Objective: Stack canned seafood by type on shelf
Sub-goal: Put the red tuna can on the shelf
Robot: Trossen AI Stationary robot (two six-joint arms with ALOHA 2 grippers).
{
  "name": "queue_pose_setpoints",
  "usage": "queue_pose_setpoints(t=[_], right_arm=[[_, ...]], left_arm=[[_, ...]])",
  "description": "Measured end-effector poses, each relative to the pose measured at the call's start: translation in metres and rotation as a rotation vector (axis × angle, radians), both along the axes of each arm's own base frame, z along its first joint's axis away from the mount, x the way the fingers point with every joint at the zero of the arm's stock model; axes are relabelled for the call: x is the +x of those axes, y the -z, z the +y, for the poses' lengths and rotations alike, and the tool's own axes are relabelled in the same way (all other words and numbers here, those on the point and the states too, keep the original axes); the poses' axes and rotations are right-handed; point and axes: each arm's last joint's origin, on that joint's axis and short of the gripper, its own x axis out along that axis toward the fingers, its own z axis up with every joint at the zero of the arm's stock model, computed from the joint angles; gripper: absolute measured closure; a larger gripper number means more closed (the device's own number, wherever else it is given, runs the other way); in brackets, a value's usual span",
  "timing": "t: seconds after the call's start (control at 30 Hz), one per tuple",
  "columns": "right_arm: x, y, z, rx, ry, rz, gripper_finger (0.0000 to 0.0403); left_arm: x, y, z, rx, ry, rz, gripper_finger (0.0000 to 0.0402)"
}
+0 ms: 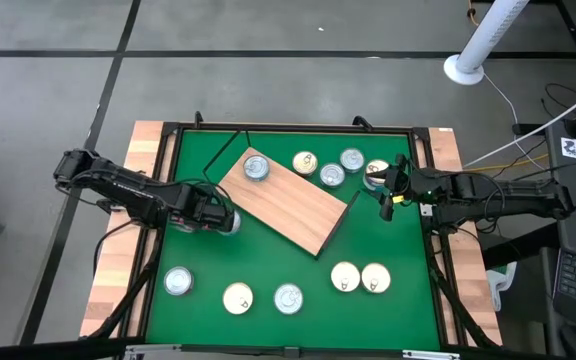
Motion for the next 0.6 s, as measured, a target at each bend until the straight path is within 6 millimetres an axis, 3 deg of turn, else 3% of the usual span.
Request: queue_pose_setpoints(t=[0.6], right_arm=[[0.000,0.000,0.000,0.000,0.000,0.000,0.0191]], left_arm=[[0.013,-0.039,-0.002,0.017,0.173,-0.062,0.0270]])
